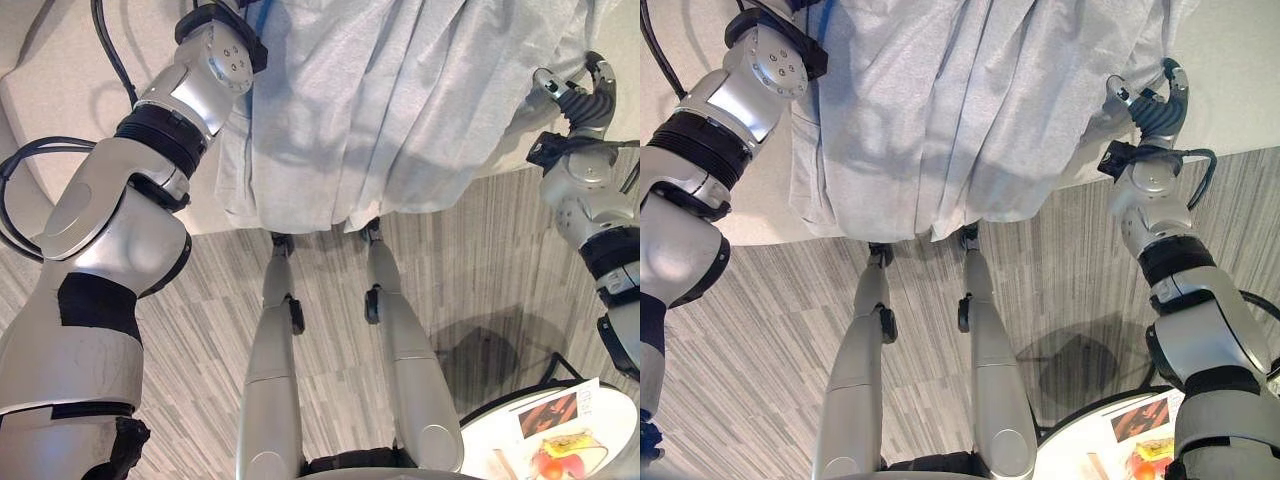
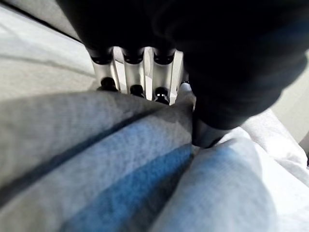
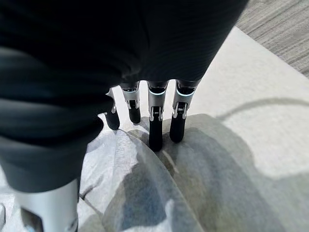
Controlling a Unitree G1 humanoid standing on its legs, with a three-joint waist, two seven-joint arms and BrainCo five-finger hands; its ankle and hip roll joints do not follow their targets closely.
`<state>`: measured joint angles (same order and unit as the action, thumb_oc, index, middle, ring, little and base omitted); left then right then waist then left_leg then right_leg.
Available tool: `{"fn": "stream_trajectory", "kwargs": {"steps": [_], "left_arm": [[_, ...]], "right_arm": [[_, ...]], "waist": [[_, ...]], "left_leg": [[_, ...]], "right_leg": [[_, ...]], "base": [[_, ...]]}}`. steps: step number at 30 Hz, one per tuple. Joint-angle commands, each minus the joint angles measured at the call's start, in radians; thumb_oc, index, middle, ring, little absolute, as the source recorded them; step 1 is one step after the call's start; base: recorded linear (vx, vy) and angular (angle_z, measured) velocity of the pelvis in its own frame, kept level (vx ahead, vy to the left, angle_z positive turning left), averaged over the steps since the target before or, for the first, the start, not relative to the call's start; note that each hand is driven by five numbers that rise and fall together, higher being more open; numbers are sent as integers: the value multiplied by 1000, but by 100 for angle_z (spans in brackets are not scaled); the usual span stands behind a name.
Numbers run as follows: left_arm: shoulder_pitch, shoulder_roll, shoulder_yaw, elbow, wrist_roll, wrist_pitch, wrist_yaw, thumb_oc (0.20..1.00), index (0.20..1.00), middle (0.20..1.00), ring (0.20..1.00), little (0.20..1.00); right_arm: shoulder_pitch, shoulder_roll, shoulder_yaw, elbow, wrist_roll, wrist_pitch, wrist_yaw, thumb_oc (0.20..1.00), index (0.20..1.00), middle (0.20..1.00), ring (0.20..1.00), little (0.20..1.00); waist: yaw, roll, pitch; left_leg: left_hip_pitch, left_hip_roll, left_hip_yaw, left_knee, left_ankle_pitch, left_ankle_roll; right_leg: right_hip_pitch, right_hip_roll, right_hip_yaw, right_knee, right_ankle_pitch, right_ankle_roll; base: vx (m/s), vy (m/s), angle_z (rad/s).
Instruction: Hang the clothes on the sofa on the clothes rack.
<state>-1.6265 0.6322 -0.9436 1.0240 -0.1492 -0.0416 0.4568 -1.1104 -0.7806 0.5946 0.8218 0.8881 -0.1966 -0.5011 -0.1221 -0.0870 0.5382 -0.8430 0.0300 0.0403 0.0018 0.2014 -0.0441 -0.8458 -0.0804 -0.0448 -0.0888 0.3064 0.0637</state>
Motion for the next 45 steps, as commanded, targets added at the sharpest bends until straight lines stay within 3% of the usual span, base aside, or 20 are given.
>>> {"fn": "stream_trajectory", "kwargs": {"steps": [1, 7, 11, 12, 13, 14, 15, 21, 29, 32, 39, 45], "left_arm": [[-56, 31, 6, 7, -47, -45, -18, 200, 200, 200, 200, 200], [-59, 53, -18, 11, -69, -55, -64, 200, 200, 200, 200, 200], [-54, 57, -24, 14, -73, -57, -78, 200, 200, 200, 200, 200], [-53, 59, -26, 15, -73, -58, -80, 200, 200, 200, 200, 200], [-53, 59, -26, 15, -73, -58, -80, 200, 200, 200, 200, 200], [-55, 64, -28, 14, -75, -61, -87, 200, 200, 200, 200, 200], [-55, 68, -28, 13, -75, -63, -89, 200, 200, 200, 200, 200], [-44, 111, -23, -14, -76, -68, -93, 200, 200, 200, 200, 200], [-35, 152, -3, -71, -60, -76, -66, 200, 200, 200, 200, 200], [-29, 172, 9, -106, -44, -81, -49, 200, 200, 200, 200, 200], [64, 233, 132, -267, 22, -114, 37, 200, 200, 200, 200, 200], [141, 285, 224, -380, 51, -129, 78, 200, 200, 200, 200, 200]], "right_arm": [[-182, 38, 64, -63, 31, -43, 152, 1000, 1000, 1000, 1000, 1000], [-363, 44, 232, 30, -21, 19, 215, 1000, 1000, 1000, 1000, 1000], [-410, 52, 276, 53, -35, 28, 232, 1000, 1000, 1000, 1000, 1000], [-419, 54, 285, 57, -32, 28, 238, 915, 915, 915, 915, 915], [-419, 54, 285, 57, -32, 28, 238, 915, 915, 915, 915, 915], [-432, 56, 297, 54, -26, 26, 251, 260, 260, 260, 260, 260], [-437, 56, 300, 49, -17, 20, 256, 200, 200, 200, 200, 200], [-436, 23, 300, -68, 19, -23, 273, 200, 200, 200, 200, 200], [-376, -40, 213, -238, -17, -95, 242, 200, 200, 200, 200, 200], [-327, -58, 153, -279, -77, -118, 208, 200, 200, 200, 200, 200], [-121, -136, -70, -413, -429, -144, 57, 200, 200, 200, 200, 200], [-22, -172, -156, -455, -535, -130, 27, 200, 200, 200, 200, 200]], "waist": [[28, 5, -18], [32, -9, -18], [31, -17, -18], [31, -18, -18], [31, -18, -18], [30, -20, -18], [30, -21, -18], [27, -26, -18], [24, -18, -18], [25, -9, -18], [30, 18, -18], [42, 33, -18]], "left_leg": [[84, -35, -70, 12, -113, -13], [83, -34, -68, 13, -109, -17], [82, -32, -69, 15, -107, -18], [82, -31, -70, 14, -107, -18], [82, -31, -70, 14, -107, -18], [81, -30, -72, 12, -104, -18], [82, -30, -72, 10, -103, -19], [87, -26, -74, 3, -101, -20], [92, -31, -72, 4, -101, -19], [99, -33, -70, 8, -105, -18], [161, -39, -64, 11, -124, -16], [247, -39, -59, 6, -136, -19]], "right_leg": [[78, -62, 19, 1, -52, 142], [84, -59, 15, 1, -53, 141], [85, -59, 12, 1, -52, 140], [86, -59, 12, 1, -53, 140], [86, -59, 12, 1, -53, 140], [86, -57, 11, 1, -53, 140], [85, -56, 10, 1, -53, 140], [87, -53, 7, 1, -54, 140], [91, -55, 11, 1, -52, 143], [97, -56, 14, 1, -53, 143], [162, -57, 13, 1, -69, 145], [247, -62, 9, 3, -81, 144]], "base": [[0, 0, 0], [0, 0, 0], [-6, -4, 3], [0, 0, 0], [0, 0, 0], [0, 0, 0], [0, 0, 0], [-1, 2, -1], [-3, 2, -1], [0, 0, 0], [1, -22, 6], [-6, -61, 3]]}}
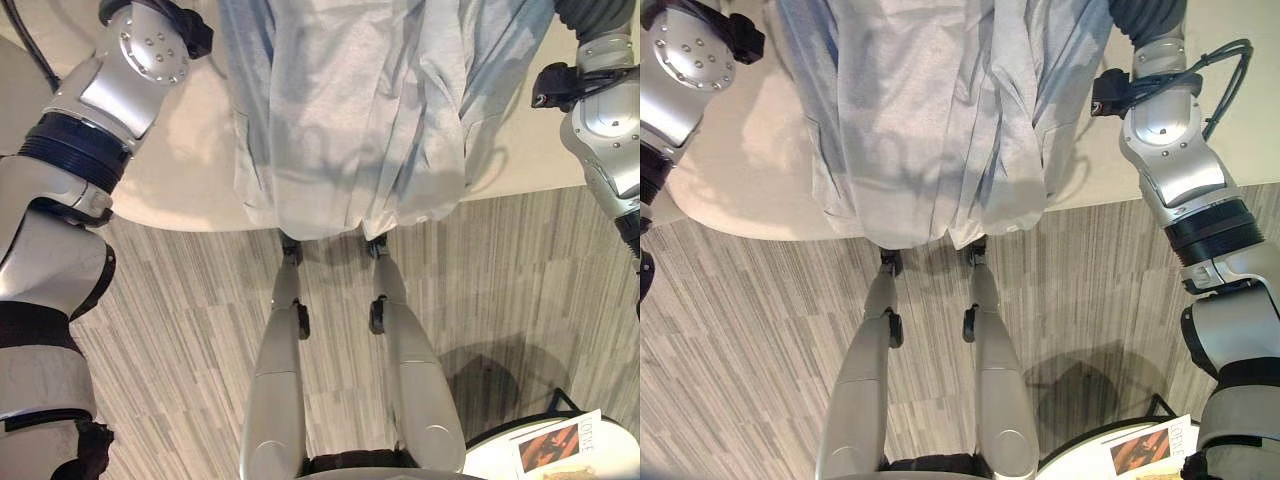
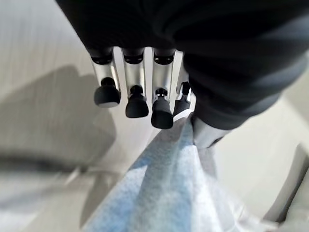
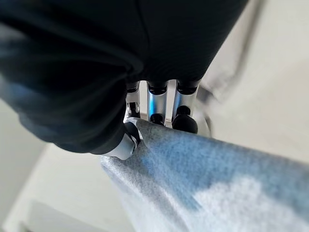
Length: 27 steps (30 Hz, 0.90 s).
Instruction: Hang the clothes on the sofa on the clothes rack.
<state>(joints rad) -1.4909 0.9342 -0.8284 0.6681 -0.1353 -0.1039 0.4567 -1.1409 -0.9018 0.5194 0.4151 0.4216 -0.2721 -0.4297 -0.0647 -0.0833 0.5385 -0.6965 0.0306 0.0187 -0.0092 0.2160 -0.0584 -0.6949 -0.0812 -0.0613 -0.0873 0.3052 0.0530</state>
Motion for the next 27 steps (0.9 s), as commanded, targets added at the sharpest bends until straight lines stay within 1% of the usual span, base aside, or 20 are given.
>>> {"fn": "stream_trajectory", "kwargs": {"steps": [1, 2, 3, 4, 5, 8, 11, 13, 14, 16, 17, 18, 19, 20, 22, 25, 26, 27], "left_arm": [[17, -10, 121, -40, 38, -69, 80, 200, 200, 200, 200, 200], [46, 4, 152, -67, 41, -72, 85, 200, 200, 200, 200, 200], [64, 12, 171, -84, 46, -74, 89, 200, 200, 200, 200, 200], [134, 44, 232, -138, 50, -82, 90, 200, 200, 200, 200, 200], [139, 44, 236, -142, 52, -81, 90, 200, 200, 200, 200, 200], [238, 65, 318, -194, 56, -89, 86, 200, 200, 200, 200, 200], [363, 87, 411, -245, 69, -92, 79, 200, 200, 200, 200, 200], [452, 88, 471, -268, 74, -94, 70, 200, 200, 200, 200, 200], [528, 73, 520, -295, 79, -96, 58, 200, 200, 200, 200, 200], [616, 69, 576, -323, 90, -98, 43, 200, 200, 200, 200, 200], [679, 56, 611, -337, 93, -97, 27, 200, 200, 200, 200, 200], [704, 54, 630, -339, 90, -98, 19, 200, 200, 200, 200, 200], [714, 53, 637, -345, 91, -97, 17, 200, 200, 200, 200, 200], [766, 42, 677, -354, 85, -101, 1, 200, 200, 200, 200, 200], [778, 41, 684, -361, 86, -99, 0, 200, 200, 200, 200, 200], [923, 29, 789, -386, 93, -97, -30, 200, 200, 200, 200, 200], [930, 29, 793, -391, 94, -96, -31, 200, 200, 200, 200, 200], [957, 30, 815, -388, 91, -97, -40, 200, 200, 200, 200, 200]], "right_arm": [[19, -53, -91, -50, -80, -53, -47, 200, 200, 200, 200, 200], [44, -56, -109, -57, -99, -51, -53, 200, 200, 200, 200, 200], [61, -59, -123, -64, -109, -47, -52, 200, 200, 200, 200, 200], [118, -71, -170, -102, -131, -46, -51, 200, 200, 200, 200, 200], [122, -71, -172, -106, -132, -45, -51, 200, 200, 200, 200, 200], [185, -68, -219, -116, -154, -41, -47, 200, 200, 200, 200, 200], [257, -67, -268, -147, -174, -33, -27, 200, 200, 200, 200, 200], [309, -59, -302, -173, -180, -34, -14, 200, 200, 200, 200, 200], [364, -46, -336, -189, -186, -30, -1, 200, 200, 200, 200, 200], [409, -49, -373, -208, -195, -30, 6, 200, 200, 200, 200, 200], [453, -31, -409, -220, -193, -31, 18, 200, 200, 200, 200, 200], [463, -33, -420, -219, -197, -30, 24, 200, 200, 200, 200, 200], [466, -33, -419, -222, -198, -29, 24, 200, 200, 200, 200, 200], [499, -27, -454, -231, -191, -29, 39, 200, 200, 200, 200, 200], [507, -27, -456, -237, -191, -27, 41, 200, 200, 200, 200, 200], [581, -13, -528, -266, -186, -28, 71, 200, 200, 200, 200, 200], [585, -12, -528, -269, -187, -27, 72, 200, 200, 200, 200, 200], [591, -13, -540, -271, -182, -24, 80, 200, 200, 200, 200, 200]], "waist": [[-14, 32, -23], [-9, 36, -29], [-11, 37, -34], [-4, 47, -52], [-6, 46, -51], [8, 57, -83], [18, 63, -126], [23, 67, -158], [30, 73, -193], [33, 79, -228], [40, 83, -264], [46, 84, -283], [43, 86, -281], [54, 84, -317], [51, 86, -317], [77, 86, -400], [74, 87, -400], [83, 87, -424]], "left_leg": [[112, -40, -37, 17, -151, -5], [143, -35, -34, 14, -161, -8], [154, -38, -33, 11, -156, -8], [210, -33, -28, -1, -166, -15], [210, -36, -29, -2, -160, -14], [290, -27, -28, -19, -170, -22], [364, -17, -25, -41, -161, -27], [417, -10, -21, -59, -161, -31], [464, -4, -20, -71, -160, -36], [513, 3, -21, -76, -166, -41], [553, 10, -24, -76, -171, -44], [569, 14, -25, -76, -173, -45], [574, 14, -26, -77, -174, -46], [605, 24, -32, -77, -175, -52], [610, 25, -34, -77, -177, -53], [672, 49, -43, -78, -177, -70], [675, 50, -45, -78, -178, -71], [687, 60, -56, -78, -172, -80]], "right_leg": [[106, -61, 24, 2, -82, 155], [135, -58, 21, 5, -92, 153], [144, -62, 21, 4, -88, 152], [192, -60, 16, 8, -105, 149], [192, -62, 16, 6, -100, 149], [265, -60, 5, 8, -122, 145], [334, -61, -7, 5, -136, 140], [380, -53, -14, 5, -150, 137], [425, -49, -26, 5, -167, 132], [475, -44, -40, 4, -187, 127], [517, -38, -50, 7, -206, 121], [534, -35, -55, 9, -215, 119], [540, -35, -57, 8, -216, 118], [578, -27, -71, 10, -235, 112], [584, -26, -73, 9, -236, 112], [672, -3, -108, 10, -279, 96], [676, -2, -110, 9, -280, 96], [702, 7, -126, 13, -298, 90]], "base": [[11, -79, -2], [-13, -89, -1], [30, -135, -3], [-4, -98, -7], [39, -104, -10], [44, -100, 5], [67, -125, 1], [120, -151, 12], [146, -192, 11], [149, -190, 17], [146, -186, 33], [108, -140, 35], [105, -153, 21], [76, -111, 15], [62, -111, 7], [100, -199, 13], [94, -208, 23], [45, -156, 14]]}}
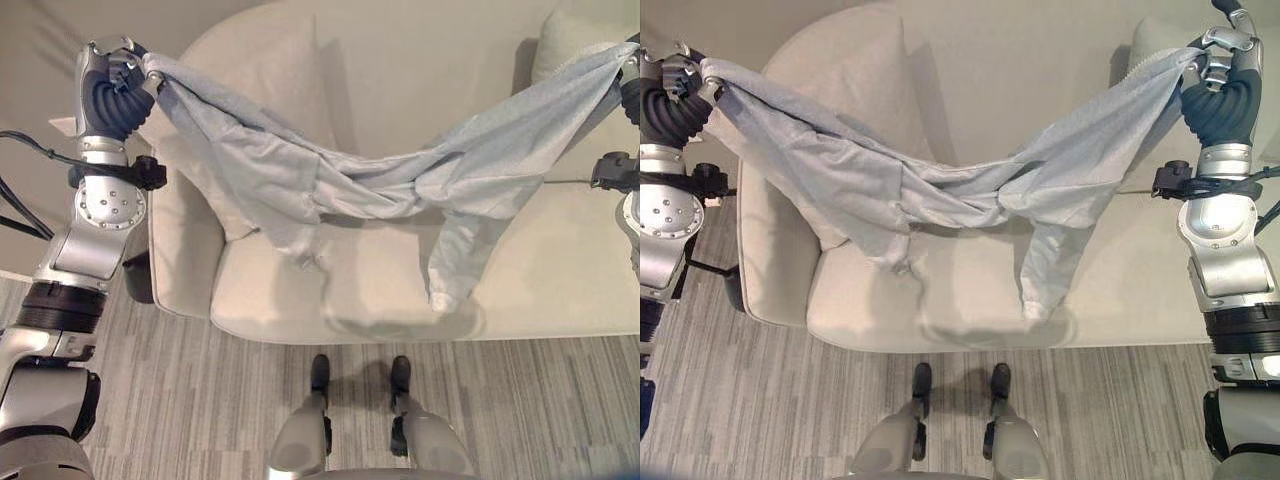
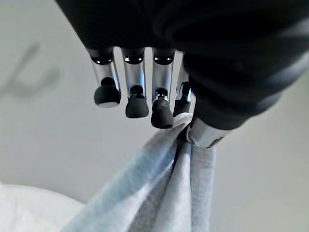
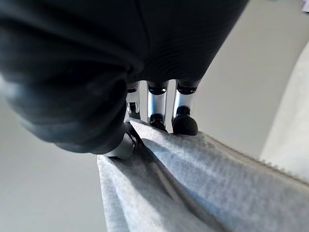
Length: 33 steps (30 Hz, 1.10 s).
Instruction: Hang the clothes on the sofa on the clothes rack.
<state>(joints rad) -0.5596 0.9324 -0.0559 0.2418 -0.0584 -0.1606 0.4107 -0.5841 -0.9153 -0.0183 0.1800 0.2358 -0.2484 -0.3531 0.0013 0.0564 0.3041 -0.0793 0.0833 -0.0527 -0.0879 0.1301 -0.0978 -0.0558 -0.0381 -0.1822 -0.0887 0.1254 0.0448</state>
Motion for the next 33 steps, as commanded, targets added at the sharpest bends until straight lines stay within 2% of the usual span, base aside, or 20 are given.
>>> {"fn": "stream_trajectory", "kwargs": {"steps": [1, 7, 13, 17, 22, 23, 24, 27, 30, 32, 33], "left_arm": [[34, 38, 53, 42, 13, -39, 3, 200, 200, 200, 200, 200], [50, 83, 78, 73, 8, -35, -1, 200, 200, 200, 200, 200], [28, 157, 93, 166, -69, -39, 1, 200, 200, 200, 200, 200], [-12, 183, 72, 218, -80, -37, 9, 200, 200, 200, 200, 200], [-91, 223, 29, 264, -79, -36, 29, 200, 200, 200, 200, 200], [-92, 223, 29, 265, -79, -36, 29, 200, 200, 200, 200, 200], [-109, 228, 24, 262, -76, -40, 38, 200, 200, 200, 200, 200], [-120, 237, 20, 257, -68, -41, 50, 200, 200, 200, 200, 200], [-122, 238, 19, 255, -63, -34, 57, 200, 200, 200, 200, 200], [-122, 238, 17, 254, -62, -34, 57, 200, 200, 200, 200, 200], [-120, 234, 16, 251, -50, -27, 55, 200, 200, 200, 200, 200]], "right_arm": [[33, -6, -8, -35, 8, -51, 4, 200, 200, 200, 200, 200], [-14, -45, 14, -15, 36, -54, 13, 200, 200, 200, 200, 200], [-179, -128, 127, 73, 82, -52, 14, 200, 200, 200, 200, 200], [-267, -150, 193, 128, 105, -50, 12, 200, 200, 200, 200, 200], [-345, -167, 246, 148, 103, -45, -13, 200, 200, 200, 200, 200], [-346, -167, 246, 148, 103, -45, -13, 200, 200, 200, 200, 200], [-346, -163, 247, 142, 100, -46, -23, 200, 200, 200, 200, 200], [-334, -161, 242, 128, 87, -38, -28, 200, 200, 200, 200, 200], [-311, -157, 215, 115, 83, -35, -35, 200, 200, 200, 200, 200], [-304, -157, 210, 111, 82, -34, -35, 200, 200, 200, 200, 200], [-272, -147, 171, 99, 77, -34, -46, 200, 200, 200, 200, 200]], "waist": [[25, -52, -201], [48, -48, -238], [80, -43, -252], [85, -37, -245], [80, -38, -236], [81, -38, -235], [73, -44, -233], [63, -44, -238], [58, -27, -254], [58, -28, -255], [61, -15, -266]], "left_leg": [[73, 10, 10, 1, -80, -46], [85, 28, -29, 1, -52, -66], [92, 44, -52, 4, -10, -88], [75, 42, -51, 6, 13, -94], [51, 67, 39, 15, 22, -88], [51, 67, 39, 15, 22, -88], [67, 99, 77, 27, 12, -86], [98, 147, 103, 30, 6, -94], [108, 159, 115, 4, 8, -104], [107, 159, 114, 4, 7, -104], [114, 139, 125, 1, -28, -105]], "right_leg": [[76, -32, -11, 16, -126, 94], [126, -13, -48, 20, -157, 78], [184, 3, -93, 3, -177, 65], [198, -1, -122, 1, -183, 65], [187, -36, -176, 1, -164, 77], [187, -36, -176, 1, -164, 77], [178, -59, -193, 3, -152, 84], [168, -83, -204, 10, -142, 95], [173, -96, -222, 13, -134, 111], [174, -96, -223, 13, -134, 112], [183, -122, -237, 21, -123, 127]], "base": [[43, -156, 22], [7, -126, 27], [-9, -98, 23], [-49, -11, 22], [-56, 75, 43], [-65, 138, 53], [-53, 139, 51], [-26, 157, 29], [28, 170, 37], [40, 179, 32], [34, 260, 46]]}}
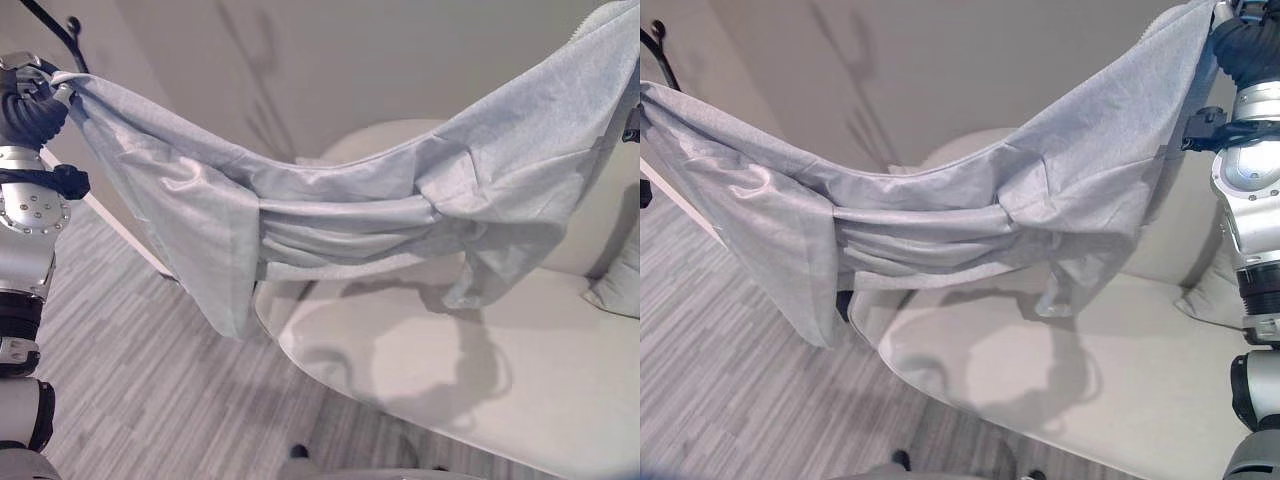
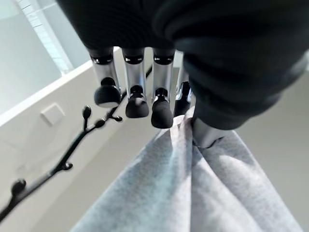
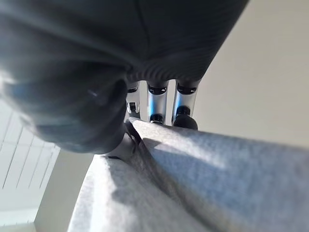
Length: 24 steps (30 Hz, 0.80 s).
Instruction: Hang the clothes on the sofa on the clothes rack.
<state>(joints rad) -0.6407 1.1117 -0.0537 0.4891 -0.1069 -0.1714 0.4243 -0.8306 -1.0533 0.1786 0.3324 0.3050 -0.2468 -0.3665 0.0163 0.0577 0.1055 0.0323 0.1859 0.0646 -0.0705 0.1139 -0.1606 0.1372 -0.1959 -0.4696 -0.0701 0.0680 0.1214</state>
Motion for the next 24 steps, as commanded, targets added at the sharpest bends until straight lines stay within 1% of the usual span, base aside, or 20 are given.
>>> {"fn": "stream_trajectory", "kwargs": {"steps": [1, 3, 4, 5, 6, 8, 9, 10, 12, 13, 14, 15, 16, 18, 19, 20, 21, 22, 23, 24], "left_arm": [[-41, 54, 12, 3, -1, -16, 42, 200, 200, 200, 200, 200], [-53, 52, 0, 3, 7, -13, 38, 200, 200, 200, 200, 200], [-65, 49, -11, 2, 9, -11, 37, 200, 200, 200, 200, 200], [-67, 49, -13, 2, 9, -11, 37, 200, 200, 200, 200, 200], [-73, 48, -18, -3, 17, -10, 35, 200, 200, 200, 200, 200], [-84, 46, -27, -21, 24, -10, 38, 200, 200, 200, 200, 200], [-92, 49, -25, -36, 30, -7, 40, 200, 200, 200, 200, 200], [-90, 49, -23, -38, 30, -6, 40, 200, 200, 200, 200, 200], [-90, 54, -15, -59, 38, -1, 42, 200, 200, 200, 200, 200], [-95, 51, -18, -62, 37, -1, 41, 200, 200, 200, 200, 200], [-103, 45, -26, -62, 36, 0, 39, 200, 200, 200, 200, 200], [-127, 34, -50, -63, 30, -1, 36, 200, 200, 200, 200, 200], [-139, 28, -63, -60, 26, -2, 33, 200, 200, 200, 200, 200], [-170, 14, -92, -58, 9, -2, 22, 200, 200, 200, 200, 200], [-168, 9, -89, -50, 2, 2, 19, 200, 200, 200, 200, 200], [-167, 9, -89, -50, 2, 2, 18, 200, 200, 200, 200, 200], [-171, 2, -87, -49, 1, 0, 14, 200, 200, 200, 200, 200], [-160, -6, -73, -54, -5, -4, 13, 200, 200, 200, 200, 200], [-132, -15, -53, -54, -16, -9, 13, 200, 200, 200, 200, 200], [-128, -15, -50, -54, -16, -10, 13, 200, 200, 200, 200, 200]], "right_arm": [[-23, -9, -29, -55, 8, -35, -33, 200, 200, 200, 200, 200], [3, 10, -55, -59, 2, -32, -41, 200, 200, 200, 200, 200], [14, 20, -64, -63, -10, -25, -47, 200, 200, 200, 200, 200], [16, 21, -65, -64, -10, -25, -47, 200, 200, 200, 200, 200], [33, 38, -76, -63, -26, -13, -52, 200, 200, 200, 200, 200], [38, 53, -83, -73, -50, -3, -64, 200, 200, 200, 200, 200], [36, 69, -75, -74, -72, 12, -68, 200, 200, 200, 200, 200], [35, 70, -75, -75, -73, 13, -69, 200, 200, 200, 200, 200], [29, 76, -67, -88, -87, 27, -69, 200, 200, 200, 200, 200], [31, 81, -66, -93, -86, 28, -68, 200, 200, 200, 200, 200], [33, 81, -65, -100, -88, 29, -66, 200, 200, 200, 200, 200], [23, 73, -55, -105, -86, 27, -61, 200, 200, 200, 200, 200], [20, 69, -54, -106, -82, 25, -59, 200, 200, 200, 200, 200], [3, 49, -46, -106, -70, 12, -61, 200, 200, 200, 200, 200], [-1, 28, -49, -104, -71, 14, -57, 200, 200, 200, 200, 200], [-1, 28, -49, -104, -70, 14, -56, 200, 200, 200, 200, 200], [-4, 28, -48, -102, -58, 7, -51, 200, 200, 200, 200, 200], [-9, 33, -45, -97, -55, 10, -47, 200, 200, 200, 200, 200], [-17, 31, -36, -95, -52, 10, -37, 200, 200, 200, 200, 200], [-20, 31, -32, -94, -52, 10, -37, 200, 200, 200, 200, 200]], "waist": [[45, -18, -68], [49, -21, -76], [51, -28, -79], [51, -29, -80], [55, -39, -84], [60, -53, -86], [75, -63, -83], [77, -65, -82], [83, -74, -72], [81, -75, -61], [76, -76, -54], [66, -74, -44], [64, -73, -42], [54, -71, -39], [54, -89, -47], [53, -89, -47], [56, -101, -57], [58, -107, -59], [61, -113, -62], [61, -112, -63]], "left_leg": [[-2, 34, 6, -17, -8, -40], [-4, 5, 5, -17, -32, -28], [0, -16, 7, -17, -51, -18], [-2, -18, 6, -17, -50, -17], [3, -47, 8, -17, -77, 1], [6, -83, 15, -17, -102, 22], [16, -122, 21, -17, -125, 50], [17, -127, 24, -17, -125, 53], [30, -152, 33, -17, -138, 71], [33, -157, 33, -17, -137, 77], [32, -162, 28, -17, -135, 84], [29, -166, 20, -17, -128, 89], [25, -169, 13, -17, -124, 94], [20, -180, -10, -17, -112, 105], [12, -199, -25, -17, -105, 108], [13, -199, -25, -17, -105, 108], [10, -208, -29, -17, -105, 106], [9, -208, -34, -17, -101, 99], [11, -206, -32, -17, -97, 92], [11, -205, -32, -17, -98, 92]], "right_leg": [[-13, 33, 49, 2, -62, 51], [-15, -4, 35, 14, -46, 64], [-16, -28, 29, 24, -37, 74], [-17, -29, 29, 24, -37, 74], [-16, -60, 28, 36, -25, 87], [-25, -104, 31, 55, -10, 109], [-41, -151, 32, 90, 10, 127], [-44, -157, 37, 96, 9, 130], [-72, -191, 55, 149, 30, 133], [-87, -188, 83, 189, 22, 127], [-103, -167, 119, 226, 6, 115], [-125, -114, 170, 264, -32, 94], [-137, -74, 199, 284, -66, 84], [-162, 29, 246, 333, -134, 63], [-145, 86, 260, 268, -154, 30], [-139, 87, 259, 259, -152, 29], [-105, 96, 253, 199, -148, 19], [-87, 111, 260, 154, -138, 18], [-67, 122, 273, 92, -112, 23], [-63, 123, 274, 85, -108, 23]], "base": [[40, 361, 52], [10, 260, 33], [15, 208, 30], [53, 287, 26], [56, 296, 27], [43, 414, 14], [7, 321, 7], [5, 295, 0], [-13, 206, -4], [-44, 194, -10], [-72, 172, -13], [-53, 132, 5], [-33, 102, 28], [-2, 47, 38], [-1, 5, 38], [21, -41, 52], [37, -75, 54], [46, -114, 44], [24, -86, 25], [42, -64, 3]]}}
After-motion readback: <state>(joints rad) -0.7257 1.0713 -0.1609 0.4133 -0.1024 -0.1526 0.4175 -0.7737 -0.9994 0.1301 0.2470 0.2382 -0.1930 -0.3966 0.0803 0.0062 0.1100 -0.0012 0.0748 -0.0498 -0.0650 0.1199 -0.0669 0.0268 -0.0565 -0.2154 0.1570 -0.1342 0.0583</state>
